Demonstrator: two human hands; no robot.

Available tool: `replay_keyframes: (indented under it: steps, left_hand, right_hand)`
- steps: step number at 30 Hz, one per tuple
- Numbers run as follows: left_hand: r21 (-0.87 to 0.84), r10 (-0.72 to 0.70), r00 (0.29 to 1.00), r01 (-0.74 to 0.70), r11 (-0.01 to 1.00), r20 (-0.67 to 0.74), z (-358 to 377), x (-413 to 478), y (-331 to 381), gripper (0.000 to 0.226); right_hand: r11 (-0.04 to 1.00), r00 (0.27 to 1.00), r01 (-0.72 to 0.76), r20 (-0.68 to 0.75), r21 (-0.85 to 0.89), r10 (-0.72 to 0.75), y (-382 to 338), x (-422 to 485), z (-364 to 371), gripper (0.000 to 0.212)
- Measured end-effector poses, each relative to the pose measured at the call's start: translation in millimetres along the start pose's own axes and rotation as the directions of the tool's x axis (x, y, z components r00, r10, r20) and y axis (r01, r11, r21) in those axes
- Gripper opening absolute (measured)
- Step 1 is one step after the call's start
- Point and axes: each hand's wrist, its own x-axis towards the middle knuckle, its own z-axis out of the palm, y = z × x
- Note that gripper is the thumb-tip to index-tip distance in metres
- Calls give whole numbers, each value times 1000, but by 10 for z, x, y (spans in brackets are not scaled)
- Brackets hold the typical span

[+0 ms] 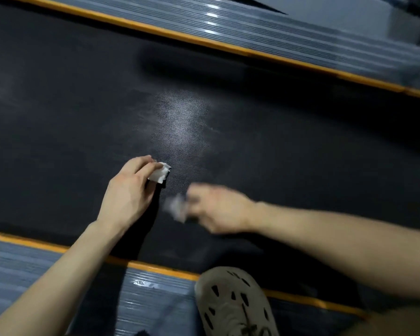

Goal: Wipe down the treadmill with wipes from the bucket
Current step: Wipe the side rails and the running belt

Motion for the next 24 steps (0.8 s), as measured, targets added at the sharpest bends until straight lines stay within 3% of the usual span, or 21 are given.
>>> replay_keyframes:
  steps: [1,2,3,4,5,7,9,10,11,12,13,14,15,16,17,18,19,20,21,22,24]
  left_hand:
    - [-4,20,1000,-20,1000,4,23,19,35,33]
    - [-11,38,999,-38,999,8,31,35,69,32]
    - [-22,49,999,-49,999,16,27,46,102,31]
    - [-30,54,998,-53,998,27,18,52,124,31]
    - [-36,53,998,-52,998,36,8,42,130,33]
    - [-44,56,998,-54,998,39,1,3,96,36]
    - [-52,55,998,-54,997,26,8,-20,59,38]
    - [-60,42,999,-41,997,13,10,-16,52,39]
    - [-65,22,1000,-22,998,2,9,-4,54,40]
    - [-64,2,1000,-2,998,-3,8,10,63,41]
    - [-57,-9,1000,9,998,-2,9,20,71,41]
    - [-43,-8,1000,8,999,1,11,32,70,42]
    - [-27,1,1000,-1,1000,8,11,40,58,41]
    - [-17,8,1000,-8,1000,18,8,45,41,41]
    - [-16,8,1000,-7,1000,26,5,54,30,40]
    - [-20,5,1000,-4,1000,31,-4,75,27,39]
    - [-25,2,999,-1,1000,35,-8,89,34,38]
    - [-26,1,999,0,1000,33,-9,93,49,35]
    - [-24,1,1000,0,1000,28,-8,85,66,33]
    - [-24,3,1000,-3,1000,22,-4,69,78,32]
    - [-29,17,1000,-16,999,19,-8,49,86,33]
  right_hand:
    - [987,983,158,95,-12,-156,-82,-32,85,45]
    - [980,976,199,97,-31,-195,14,-75,49,47]
    - [992,995,97,2,-81,-98,228,-124,-46,50]
    - [987,985,-105,-151,-125,85,505,-187,-196,49]
    - [931,905,-340,-314,-133,286,813,-280,-398,44]
    - [704,639,-706,-494,-73,590,1377,-545,-856,31]
    - [522,422,-851,-530,48,736,1574,-693,-1069,27]
    - [482,376,-873,-536,68,756,1502,-656,-1042,26]
    - [504,394,-861,-537,68,746,1328,-564,-926,24]
    - [601,492,-797,-517,56,700,1084,-451,-732,25]
    - [751,663,-660,-446,29,601,796,-340,-496,30]
    - [904,866,-427,-289,-4,408,481,-254,-260,39]
    - [987,983,-162,-92,-20,160,189,-217,-86,47]
    - [999,997,50,54,-19,-49,24,-209,26,51]
    - [986,980,167,116,-23,-163,35,-235,40,52]
    - [986,984,156,92,-54,-151,175,-271,-36,52]
    - [995,1000,14,-6,-96,-14,402,-328,-142,51]
    - [972,970,-203,-156,-117,184,676,-407,-297,48]
    - [890,865,-440,-321,-119,385,988,-521,-513,42]
    - [751,703,-654,-445,-96,555,1270,-656,-754,36]
    - [472,368,-879,-525,75,768,1581,-872,-1078,29]
